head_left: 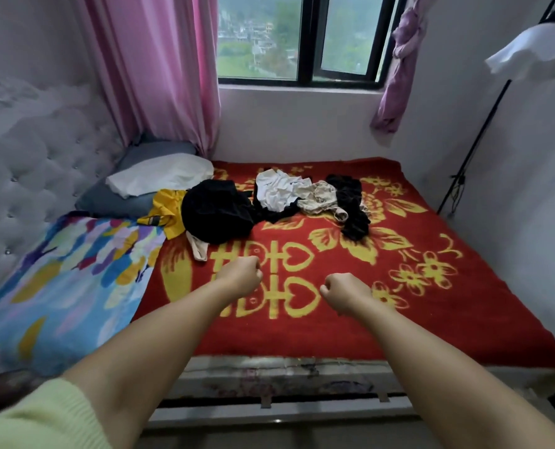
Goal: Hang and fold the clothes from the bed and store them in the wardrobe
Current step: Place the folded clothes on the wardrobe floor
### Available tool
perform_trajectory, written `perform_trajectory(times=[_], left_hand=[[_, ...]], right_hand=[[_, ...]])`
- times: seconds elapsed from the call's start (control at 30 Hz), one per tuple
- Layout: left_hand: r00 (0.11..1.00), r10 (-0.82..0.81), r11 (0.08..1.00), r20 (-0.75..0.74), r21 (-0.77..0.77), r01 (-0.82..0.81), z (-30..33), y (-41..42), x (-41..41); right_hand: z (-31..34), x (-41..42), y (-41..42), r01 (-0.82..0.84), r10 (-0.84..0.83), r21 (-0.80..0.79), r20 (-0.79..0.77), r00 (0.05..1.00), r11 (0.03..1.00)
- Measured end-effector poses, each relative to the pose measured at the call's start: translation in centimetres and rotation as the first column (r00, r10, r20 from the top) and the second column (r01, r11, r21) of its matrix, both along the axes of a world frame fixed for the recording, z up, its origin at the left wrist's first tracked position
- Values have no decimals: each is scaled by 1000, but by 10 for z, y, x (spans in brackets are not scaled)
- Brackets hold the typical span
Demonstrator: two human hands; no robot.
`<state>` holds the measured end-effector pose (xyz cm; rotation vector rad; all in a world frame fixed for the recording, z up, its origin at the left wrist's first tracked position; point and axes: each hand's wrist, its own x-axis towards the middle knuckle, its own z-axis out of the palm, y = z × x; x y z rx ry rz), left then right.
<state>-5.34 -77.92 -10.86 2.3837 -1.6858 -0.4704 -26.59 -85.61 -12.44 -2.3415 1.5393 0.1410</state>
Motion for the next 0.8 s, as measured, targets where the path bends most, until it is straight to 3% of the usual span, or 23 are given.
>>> perform_trajectory(times=[0.3, 0.57, 0.8], left_hand=[[1000, -4, 997, -28, 79, 6, -55, -115, 64], [986, 151, 960, -69, 247, -129, -136, -251, 148], [981, 165, 939, -104, 321, -124, -224, -345, 208]], right_hand=[[-51, 61, -139, 8, -7, 26, -39, 999, 1000], [-154, 154, -286, -131, 140, 141, -59, 988, 981], [-250, 247, -367, -165, 184, 224, -67, 981, 961]])
